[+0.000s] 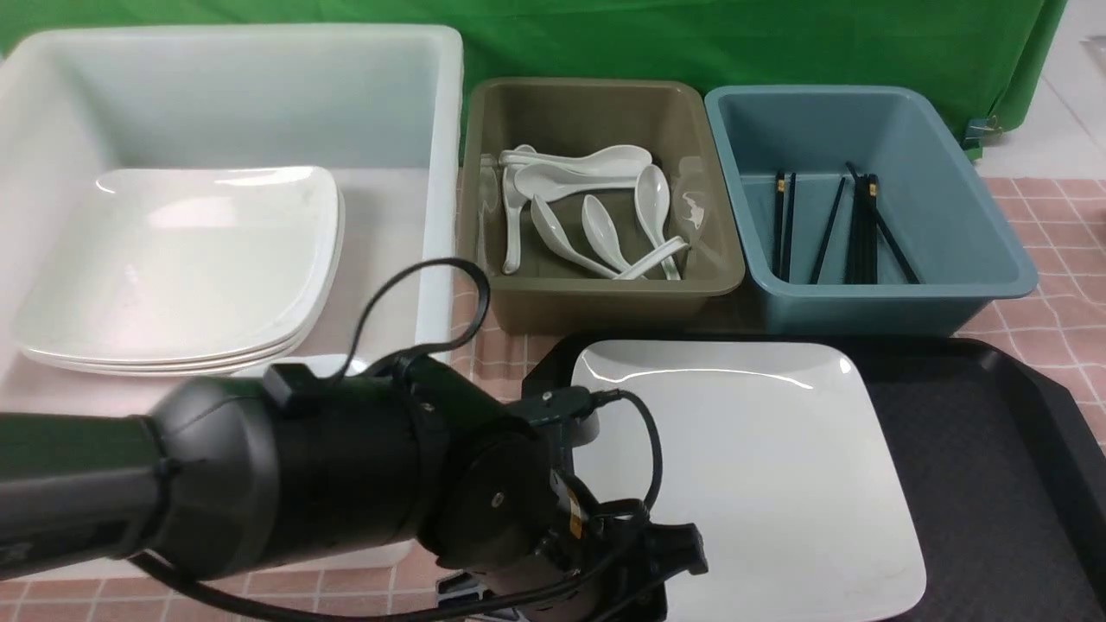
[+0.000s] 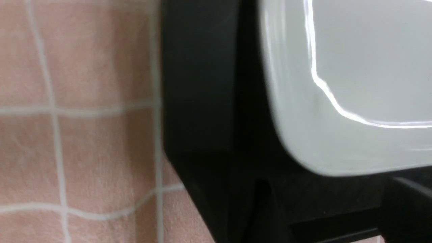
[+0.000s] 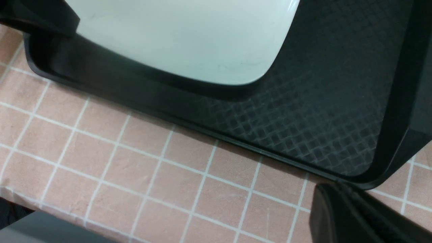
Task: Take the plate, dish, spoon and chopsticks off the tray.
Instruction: Use the left arm to grab a plate from the dinner plate
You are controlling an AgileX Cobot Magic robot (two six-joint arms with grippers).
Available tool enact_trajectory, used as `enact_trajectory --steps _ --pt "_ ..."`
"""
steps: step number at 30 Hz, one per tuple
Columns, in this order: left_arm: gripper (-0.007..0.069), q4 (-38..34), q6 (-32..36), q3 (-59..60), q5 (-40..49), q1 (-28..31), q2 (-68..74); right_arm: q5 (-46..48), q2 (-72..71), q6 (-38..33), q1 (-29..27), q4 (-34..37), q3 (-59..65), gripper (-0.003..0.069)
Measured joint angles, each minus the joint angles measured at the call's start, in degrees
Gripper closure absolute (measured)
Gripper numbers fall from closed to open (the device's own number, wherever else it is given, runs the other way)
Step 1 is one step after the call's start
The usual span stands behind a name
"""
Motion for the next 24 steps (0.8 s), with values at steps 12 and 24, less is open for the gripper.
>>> enact_trajectory --steps 12,24 --pt "0.0237 -0.2 -0.7 -1.2 -2.6 0.2 2.9 0.0 0.0 0.0 0.0 0.9 0.0 0.0629" --pt "0.0237 -4.2 5.2 -1.5 -12.9 0.3 6.4 0.0 0.0 0.0 0.0 1.0 0.0 0.0629"
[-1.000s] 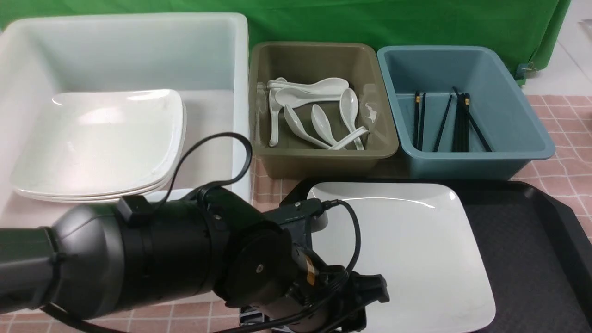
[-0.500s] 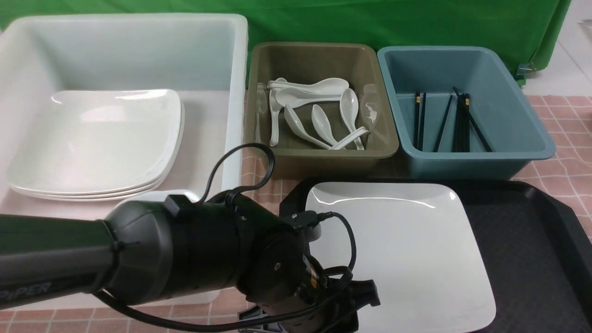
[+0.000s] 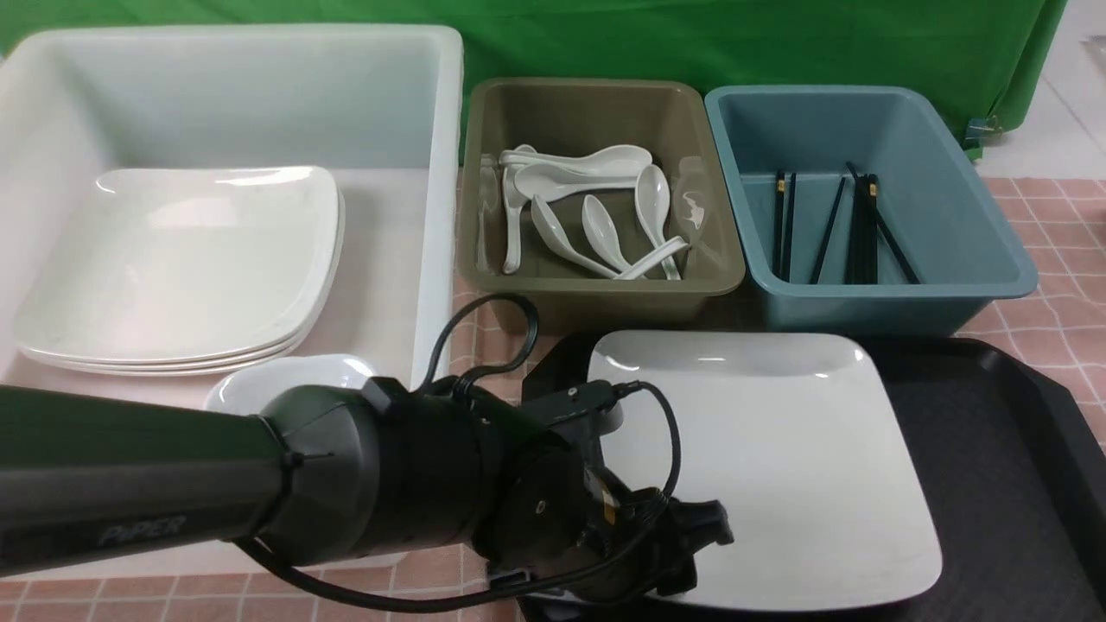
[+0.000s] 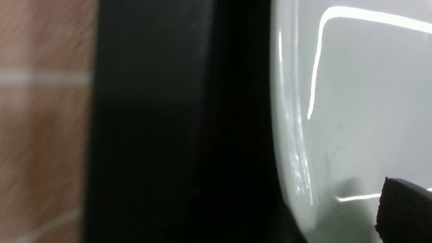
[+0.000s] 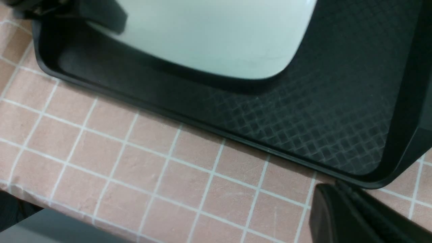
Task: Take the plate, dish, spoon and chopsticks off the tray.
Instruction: Use the left arm to grab a plate from the dinner plate
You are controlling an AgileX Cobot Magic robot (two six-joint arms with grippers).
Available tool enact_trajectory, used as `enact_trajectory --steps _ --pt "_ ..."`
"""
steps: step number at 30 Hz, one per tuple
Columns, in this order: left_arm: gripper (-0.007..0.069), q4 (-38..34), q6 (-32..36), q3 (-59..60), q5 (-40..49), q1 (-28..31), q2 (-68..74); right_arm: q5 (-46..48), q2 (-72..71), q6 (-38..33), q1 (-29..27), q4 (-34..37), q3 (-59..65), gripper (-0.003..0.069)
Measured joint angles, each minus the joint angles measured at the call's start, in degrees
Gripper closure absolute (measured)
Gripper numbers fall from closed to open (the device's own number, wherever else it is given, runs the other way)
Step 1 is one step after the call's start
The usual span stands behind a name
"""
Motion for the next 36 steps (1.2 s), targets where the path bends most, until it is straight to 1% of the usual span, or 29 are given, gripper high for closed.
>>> enact_trajectory --steps 3,4,6,8,12,15,19,21,22,24,26,27,32,34,36 --pt "0.0237 -4.9 6.7 0.0 -1.8 0.0 0.1 0.0 0.0 0.0 0.0 0.0 0.0 0.0629" --pt "0.0237 -8.4 11.3 0.0 -2.1 0.0 0.1 0.0 0.0 0.0 0.0 0.0 0.0 0.0629" --pt "0.0237 -10.2 14.8 0.0 -2.0 0.0 0.1 -0.1 0.0 0.0 0.0 0.0 0.0 0.0629" --pt "0.0237 -10.0 17.1 -0.1 -1.1 0.4 -0.1 -0.1 0.0 0.0 0.0 0.0 0.0 0.0629" --pt "0.0237 -8.2 18.5 -1.8 4.4 3.2 -0.8 -0.1 0.0 0.0 0.0 0.0 0.0 0.0629" --pt "0.0237 -7.5 19.0 -2.3 4.8 5.0 -0.8 -0.1 0.0 0.0 0.0 0.0 0.0 0.0629" --pt "0.0237 -7.3 19.3 -2.4 4.1 5.1 0.5 -0.1 0.0 0.0 0.0 0.1 0.0 0.0629" --pt "0.0237 -8.4 19.9 -2.4 3.0 5.1 1.6 -0.1 0.0 0.0 0.0 0.0 0.0 0.0629" --pt "0.0238 -10.3 21.6 -2.4 1.7 5.1 2.3 -0.2 0.0 0.0 0.0 0.0 0.0 0.0629" --pt "0.0238 -11.5 22.9 -2.4 0.8 5.1 2.6 -0.2 0.0 0.0 0.0 0.0 0.0 0.0629" --pt "0.0239 -15.5 27.0 -2.5 -0.7 5.1 3.2 -0.2 0.0 0.0 0.0 0.0 0.0 0.0629" --pt "0.0239 -16.5 28.0 -2.6 -1.2 5.1 3.5 -0.3 0.0 0.0 0.0 0.0 0.0 0.0629" --pt "0.0243 -18.9 30.1 -2.9 -2.6 4.7 4.3 -0.4 0.0 0.0 0.0 0.0 0.0 0.0628" --pt "0.026 -19.1 30.3 -2.9 -2.7 4.4 4.5 -0.4 0.0 0.0 0.0 0.0 0.0 0.0628" --pt "0.0325 -20.6 30.3 -3.0 -2.6 4.3 4.9 -0.5 0.0 0.0 0.0 0.0 0.0 0.0628"
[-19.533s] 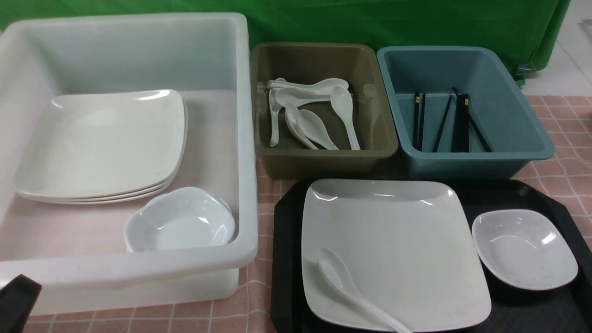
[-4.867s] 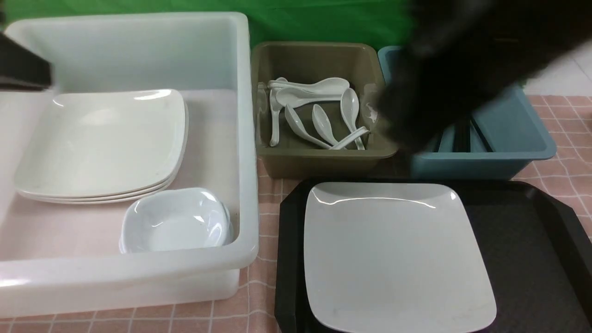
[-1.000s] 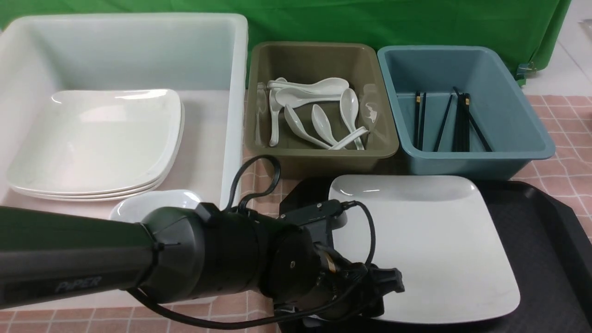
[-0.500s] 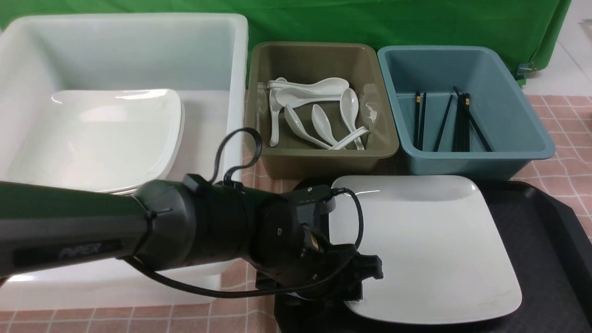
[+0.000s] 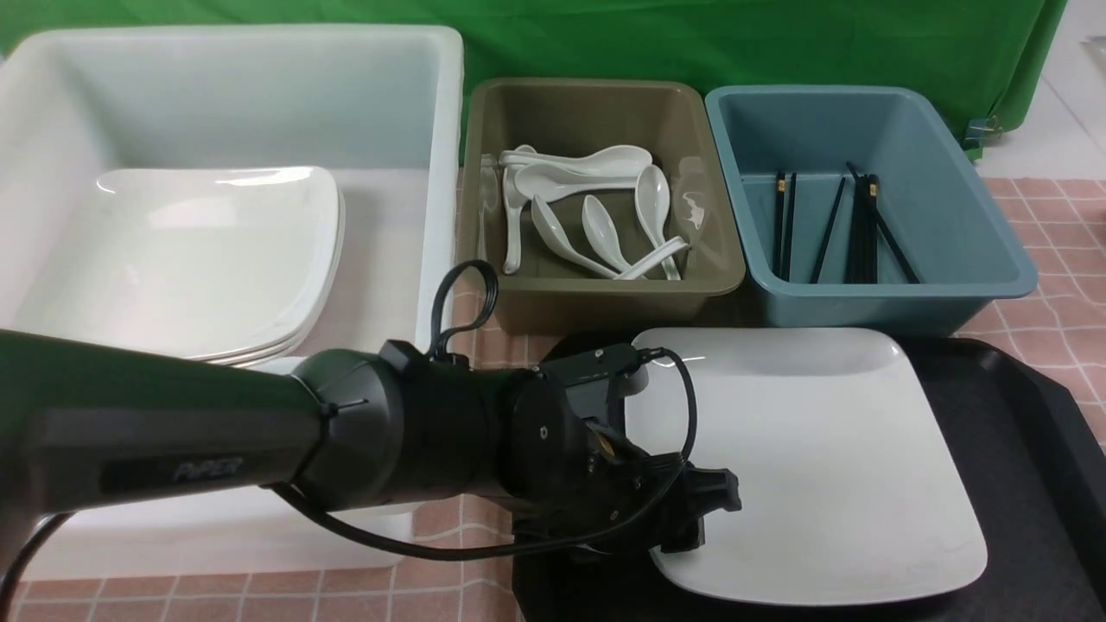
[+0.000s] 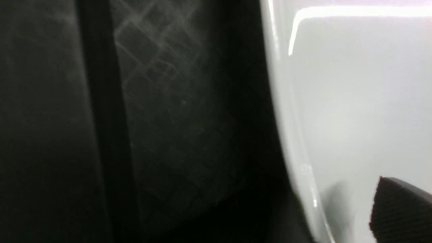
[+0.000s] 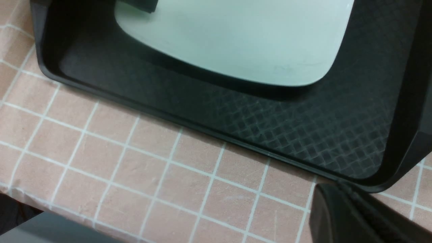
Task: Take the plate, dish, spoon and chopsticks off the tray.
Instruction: Use the left arm to grab a plate from the dinner plate, then use the left arm to put the plate into the large storage box on the left
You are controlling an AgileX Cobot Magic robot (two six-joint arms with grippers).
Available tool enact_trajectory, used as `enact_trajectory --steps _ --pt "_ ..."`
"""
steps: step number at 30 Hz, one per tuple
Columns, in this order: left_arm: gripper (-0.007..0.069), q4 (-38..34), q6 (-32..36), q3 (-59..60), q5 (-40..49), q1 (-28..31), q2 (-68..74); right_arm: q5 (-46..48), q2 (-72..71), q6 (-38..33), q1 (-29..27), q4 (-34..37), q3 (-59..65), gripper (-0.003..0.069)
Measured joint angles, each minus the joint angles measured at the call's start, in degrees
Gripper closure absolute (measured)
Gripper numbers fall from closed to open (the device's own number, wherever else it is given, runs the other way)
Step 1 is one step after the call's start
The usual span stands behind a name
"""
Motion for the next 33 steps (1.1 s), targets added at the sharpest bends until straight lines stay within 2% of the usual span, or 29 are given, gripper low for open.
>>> enact_trajectory --steps 1,3,9,18,25,32,33 --pt "0.0358 -0.4 0.0 0.0 0.2 0.0 0.1 0.0 0.0 0.0 0.0 0.0 0.0 0.0628" --pt "0.0473 -1.1 -0.1 -0.1 0.9 0.0 0.1 -0.1 0.0 0.0 0.0 0.0 0.0 0.0628" --pt "0.0595 -2.6 0.6 0.1 3.6 -0.1 -5.0 -0.2 0.0 -0.1 0.0 0.0 0.0 0.0627" --pt "0.0606 -0.7 1.9 0.3 5.8 -0.1 -18.7 -0.8 0.0 -0.2 0.0 0.0 0.0 0.0627" --pt "0.0606 -0.5 2.0 0.6 6.0 0.9 -23.3 -1.4 0.0 -0.4 0.0 -0.1 0.0 0.0627" --pt "0.0606 -0.2 2.6 0.5 7.1 8.8 -31.0 -1.7 0.0 -0.4 0.0 -0.3 0.0 0.0627" --pt "0.0606 -0.2 2.9 -0.5 8.8 12.9 -33.7 -2.1 0.0 -0.4 0.0 -0.3 0.0 0.0627"
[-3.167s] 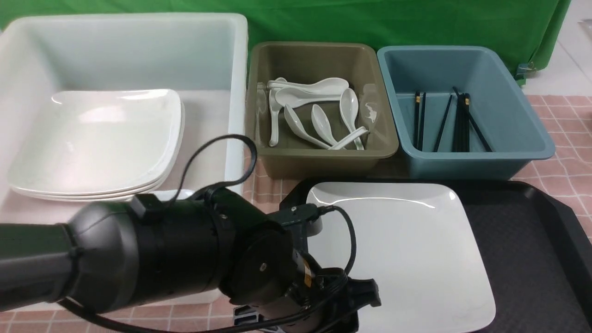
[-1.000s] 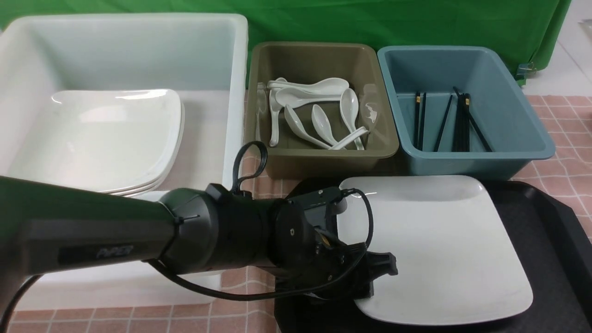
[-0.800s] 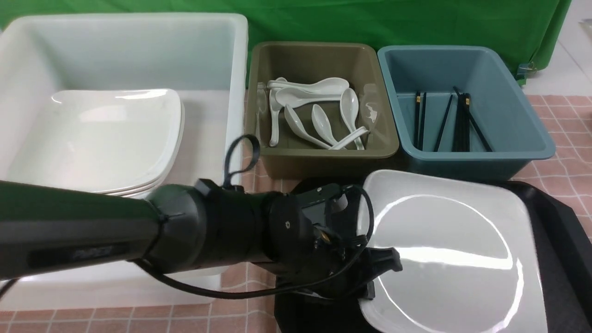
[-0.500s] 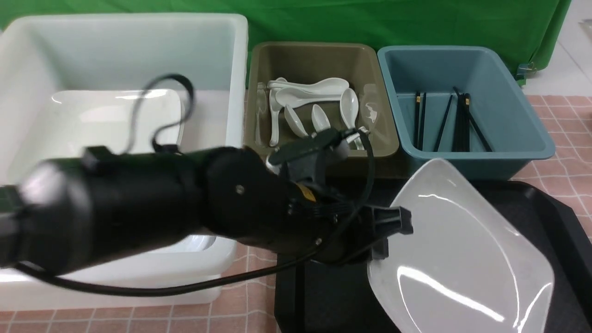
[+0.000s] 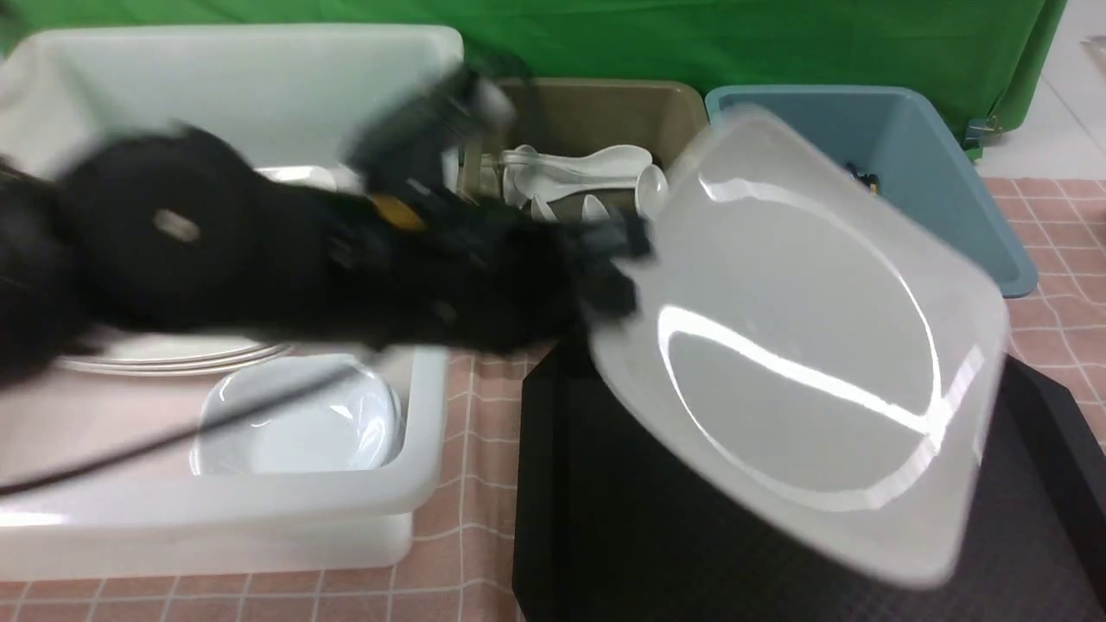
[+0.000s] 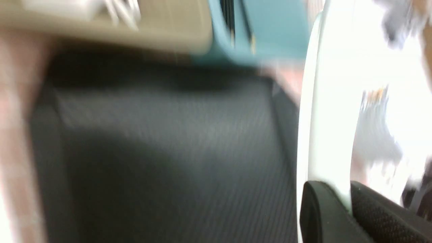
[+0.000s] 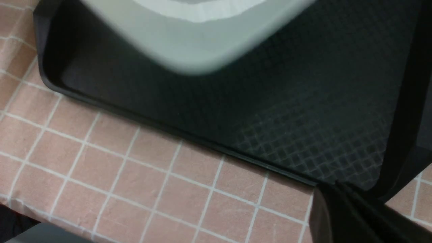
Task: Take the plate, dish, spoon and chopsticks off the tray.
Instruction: Use the left arm to put the plate into the large storage box on the left
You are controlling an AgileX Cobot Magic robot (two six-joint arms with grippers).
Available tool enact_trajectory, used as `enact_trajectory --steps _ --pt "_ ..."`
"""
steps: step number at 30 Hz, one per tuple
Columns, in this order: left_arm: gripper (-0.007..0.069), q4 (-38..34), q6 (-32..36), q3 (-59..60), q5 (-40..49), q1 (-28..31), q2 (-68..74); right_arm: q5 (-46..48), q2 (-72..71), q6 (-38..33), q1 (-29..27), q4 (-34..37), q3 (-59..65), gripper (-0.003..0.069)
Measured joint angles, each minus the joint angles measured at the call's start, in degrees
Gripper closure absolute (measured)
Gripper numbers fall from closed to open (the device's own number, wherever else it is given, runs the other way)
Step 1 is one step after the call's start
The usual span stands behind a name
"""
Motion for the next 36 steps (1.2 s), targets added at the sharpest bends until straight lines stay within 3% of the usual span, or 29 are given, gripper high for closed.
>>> enact_trajectory --steps 1,7,8,9,12,14,16,17,20,24,36 --pt "0.0606 0.1 0.1 -0.1 0.2 0.5 -0.6 -0.1 0.0 0.0 0.0 0.0 0.0 0.0627" --pt "0.0605 0.0 3.0 -6.4 11.3 22.5 -9.2 -2.0 0.0 0.0 0.0 0.0 0.0 0.0627" --pt "0.0605 0.0 3.1 -6.5 11.7 22.5 -9.4 -2.0 0.0 0.0 0.0 0.0 0.0 0.0627" --pt "0.0605 0.0 4.4 -8.1 15.7 29.6 -10.4 -2.1 0.0 0.0 0.0 0.0 0.0 0.0627" --pt "0.0605 -1.2 8.9 -9.7 22.3 41.6 -10.7 -2.3 0.0 0.0 0.0 0.0 0.0 0.0627" --pt "0.0605 -2.4 11.3 -9.8 24.1 45.6 -10.4 -2.3 0.0 0.0 0.0 0.0 0.0 0.0627" --pt "0.0604 -7.0 17.2 -9.8 27.4 56.0 -8.8 -2.9 0.0 0.0 0.0 0.0 0.0 0.0627" --pt "0.0603 -7.4 17.6 -9.8 27.7 56.7 -8.6 -3.1 0.0 0.0 0.0 0.0 0.0 0.0627" --pt "0.0603 -15.6 23.3 -9.8 29.7 67.1 -4.2 -4.2 0.0 0.0 0.0 0.0 0.0 0.0624" --pt "0.0603 -20.6 28.2 -10.2 29.4 70.9 1.8 -4.3 0.0 0.0 0.0 0.0 0.0 0.0623" --pt "0.0602 -21.5 35.0 -10.8 24.2 70.7 19.0 -7.8 0.0 0.0 0.0 0.0 0.0 0.0617"
